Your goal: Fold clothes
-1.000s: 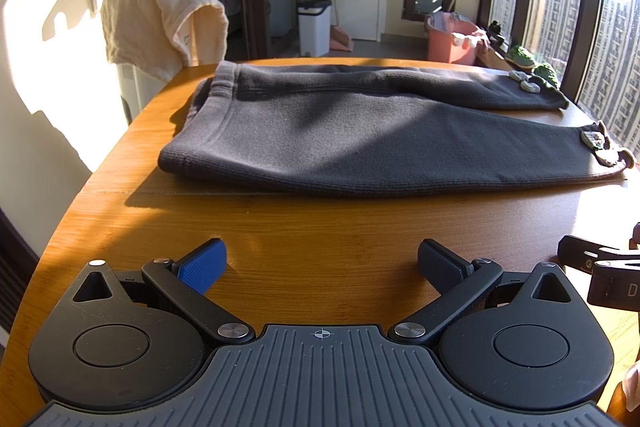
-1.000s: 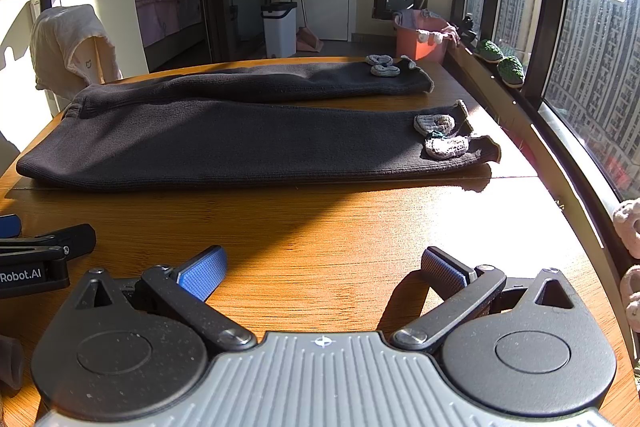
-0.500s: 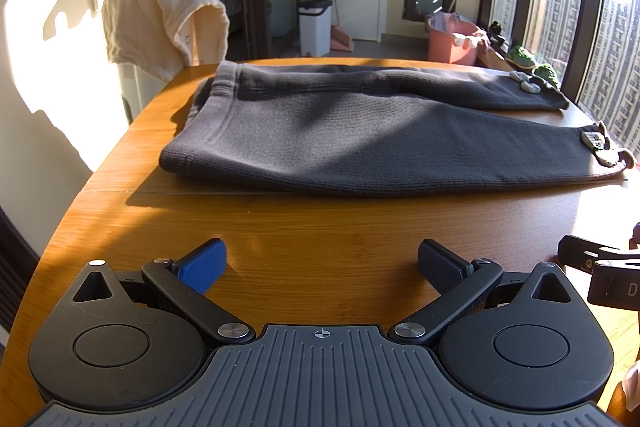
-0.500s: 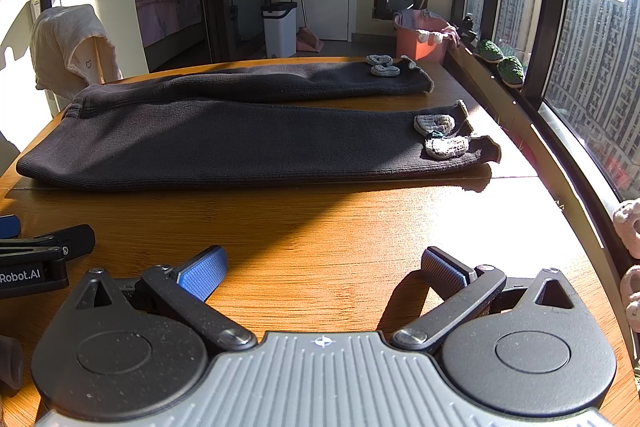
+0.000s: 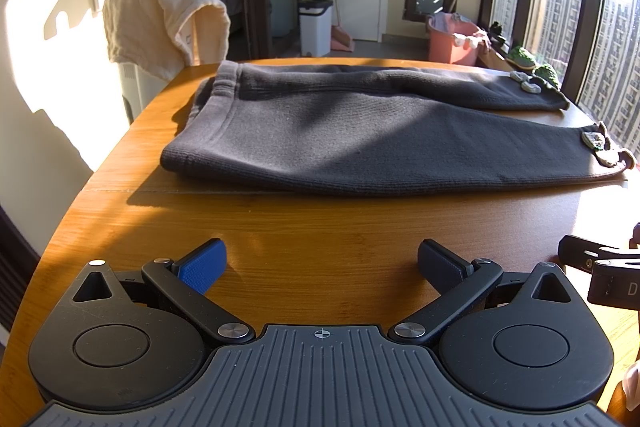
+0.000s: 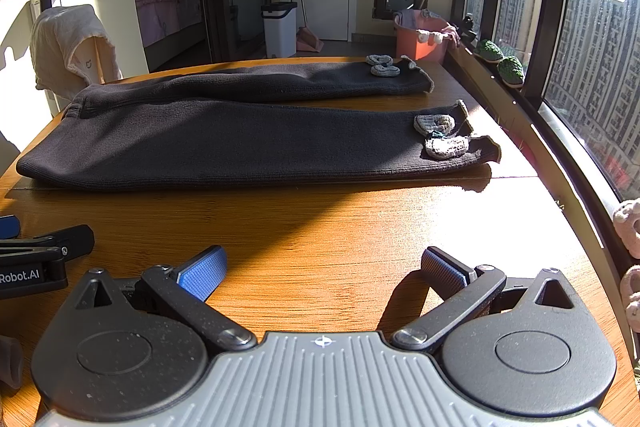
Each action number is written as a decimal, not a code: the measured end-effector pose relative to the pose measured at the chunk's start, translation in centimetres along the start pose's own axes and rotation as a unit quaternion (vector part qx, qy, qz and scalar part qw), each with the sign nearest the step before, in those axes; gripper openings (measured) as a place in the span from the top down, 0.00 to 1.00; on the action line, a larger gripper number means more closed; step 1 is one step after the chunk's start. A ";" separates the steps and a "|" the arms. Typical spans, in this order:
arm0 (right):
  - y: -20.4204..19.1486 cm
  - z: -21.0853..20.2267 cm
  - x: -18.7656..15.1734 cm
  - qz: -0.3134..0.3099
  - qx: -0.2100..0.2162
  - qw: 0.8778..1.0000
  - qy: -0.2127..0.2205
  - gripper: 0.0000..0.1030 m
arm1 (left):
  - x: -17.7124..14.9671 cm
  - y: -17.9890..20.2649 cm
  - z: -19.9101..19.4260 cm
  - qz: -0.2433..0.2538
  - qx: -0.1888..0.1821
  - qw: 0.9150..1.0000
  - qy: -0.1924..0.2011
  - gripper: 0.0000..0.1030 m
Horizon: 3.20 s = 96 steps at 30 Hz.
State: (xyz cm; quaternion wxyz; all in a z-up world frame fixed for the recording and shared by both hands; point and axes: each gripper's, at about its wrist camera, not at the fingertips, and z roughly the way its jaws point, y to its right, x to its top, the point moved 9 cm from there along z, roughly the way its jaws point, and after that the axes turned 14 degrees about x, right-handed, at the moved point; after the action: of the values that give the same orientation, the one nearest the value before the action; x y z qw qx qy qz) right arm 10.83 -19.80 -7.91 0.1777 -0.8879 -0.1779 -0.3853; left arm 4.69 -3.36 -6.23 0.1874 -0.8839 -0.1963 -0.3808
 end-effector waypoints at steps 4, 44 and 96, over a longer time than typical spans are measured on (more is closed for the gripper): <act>0.1 0.0 0.0 0.000 0.001 1.000 0.000 0.00 | 0.0 -0.1 0.0 -0.001 0.000 1.000 0.000 0.00; 0.1 -0.1 -0.2 -0.026 0.032 0.999 -0.007 0.00 | -0.2 0.6 -0.2 0.026 -0.034 0.999 0.004 0.00; 1.7 -0.4 4.0 -0.079 0.131 0.988 0.030 0.00 | 0.4 0.3 -0.5 0.040 -0.068 0.997 -0.017 0.00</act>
State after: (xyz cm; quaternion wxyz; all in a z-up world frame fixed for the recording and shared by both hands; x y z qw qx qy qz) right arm 13.92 -20.71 -5.00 0.2670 -0.8282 -0.2910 -0.3977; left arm 4.79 -3.73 -5.67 0.1390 -0.9080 -0.1375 -0.3706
